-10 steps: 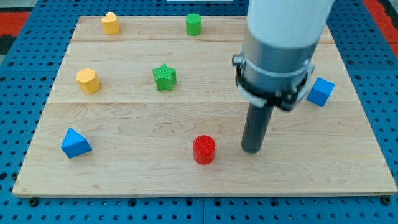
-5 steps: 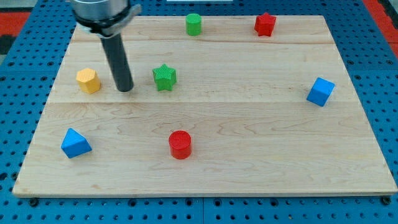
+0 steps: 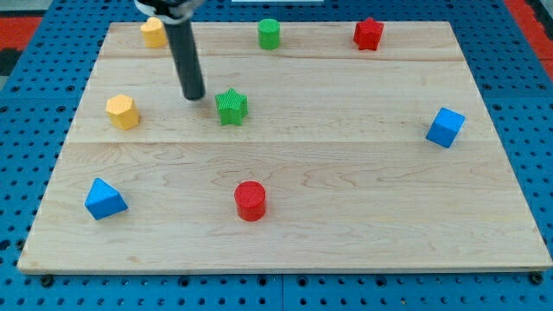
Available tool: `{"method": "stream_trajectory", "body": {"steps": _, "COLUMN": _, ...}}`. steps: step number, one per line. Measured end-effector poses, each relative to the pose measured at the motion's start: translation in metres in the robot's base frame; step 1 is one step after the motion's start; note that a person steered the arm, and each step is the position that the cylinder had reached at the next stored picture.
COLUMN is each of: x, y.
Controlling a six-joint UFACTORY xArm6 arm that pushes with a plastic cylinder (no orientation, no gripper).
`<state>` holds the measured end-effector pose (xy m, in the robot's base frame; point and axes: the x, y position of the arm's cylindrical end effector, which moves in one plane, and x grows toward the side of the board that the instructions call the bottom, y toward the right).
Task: Push green star horizontally to the left of green star
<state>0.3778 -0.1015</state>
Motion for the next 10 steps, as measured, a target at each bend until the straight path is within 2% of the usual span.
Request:
{"method": "stream_trajectory", "body": {"steps": 1, "x": 0.032, "y": 0.016}}
{"method": "stream_trajectory", "body": {"steps": 4, "x": -0.013, "y": 0.03}}
{"method": "stream_trajectory", "body": {"steps": 5, "x": -0.01, "y": 0.052}}
{"method": "stream_trajectory", "body": {"steps": 6, "x": 0.028, "y": 0.098}}
{"method": "stream_trajectory", "body": {"steps": 7, "x": 0.047, "y": 0.125}}
{"method": "stream_trajectory", "body": {"steps": 9, "x": 0.016, "y": 0.147}}
{"method": "stream_trajectory", "body": {"steps": 10, "x": 0.016, "y": 0.155}}
